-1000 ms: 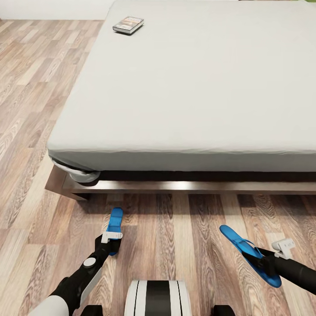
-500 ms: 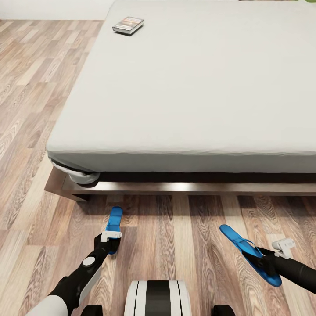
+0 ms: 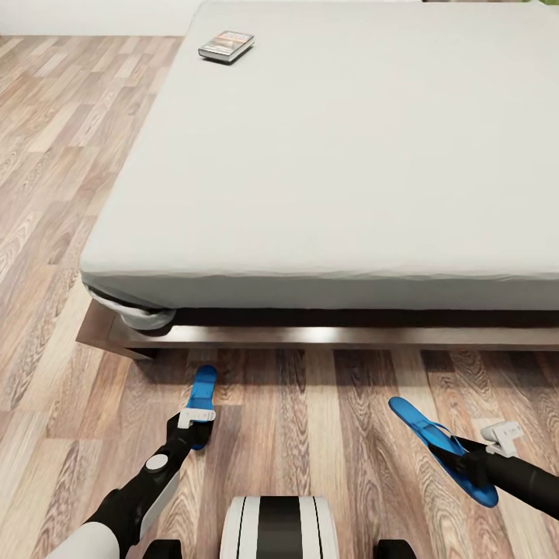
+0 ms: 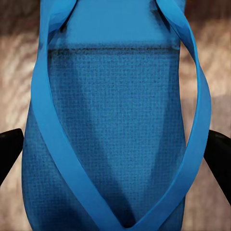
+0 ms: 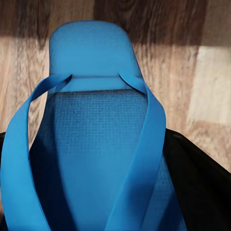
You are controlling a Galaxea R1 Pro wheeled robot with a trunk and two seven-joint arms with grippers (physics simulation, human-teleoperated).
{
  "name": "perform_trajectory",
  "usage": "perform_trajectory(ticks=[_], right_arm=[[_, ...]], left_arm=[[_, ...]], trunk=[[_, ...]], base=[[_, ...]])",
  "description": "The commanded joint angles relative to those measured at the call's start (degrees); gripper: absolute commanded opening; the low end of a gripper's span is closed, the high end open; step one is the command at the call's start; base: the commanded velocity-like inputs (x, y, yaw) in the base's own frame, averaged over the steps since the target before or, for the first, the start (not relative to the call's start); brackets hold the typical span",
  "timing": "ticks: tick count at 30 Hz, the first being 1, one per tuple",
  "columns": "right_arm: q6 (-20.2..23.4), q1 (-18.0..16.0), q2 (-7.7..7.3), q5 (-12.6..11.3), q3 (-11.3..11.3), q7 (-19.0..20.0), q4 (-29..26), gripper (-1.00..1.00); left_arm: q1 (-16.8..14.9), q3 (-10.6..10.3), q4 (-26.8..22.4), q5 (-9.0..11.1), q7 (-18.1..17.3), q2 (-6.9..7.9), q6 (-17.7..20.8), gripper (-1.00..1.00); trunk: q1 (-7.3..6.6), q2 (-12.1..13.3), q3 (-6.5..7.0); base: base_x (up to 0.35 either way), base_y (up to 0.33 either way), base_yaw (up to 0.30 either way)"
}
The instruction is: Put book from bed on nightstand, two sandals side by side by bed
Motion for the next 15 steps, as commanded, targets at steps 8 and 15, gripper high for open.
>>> perform_trajectory(ticks=[8, 15], right_arm=[[0.3, -0.1, -0.65, 0.3, -0.2, 0.4, -0.1, -1.0], [0.3, 0.0, -1.06, 0.3, -0.2, 0.5, -0.1, -1.0]], left_arm=[[0.0, -0.5, 0.0, 0.5, 0.4, 0.08, -0.2, -1.0], [0.0, -0.4, -0.1, 0.5, 0.4, 0.08, -0.2, -1.0]], trunk=[[-0.01, 0.0, -0.03], [0.07, -0.1, -0.69]], base=[[0.0, 0.0, 0.0], [0.0, 0.0, 0.0]])
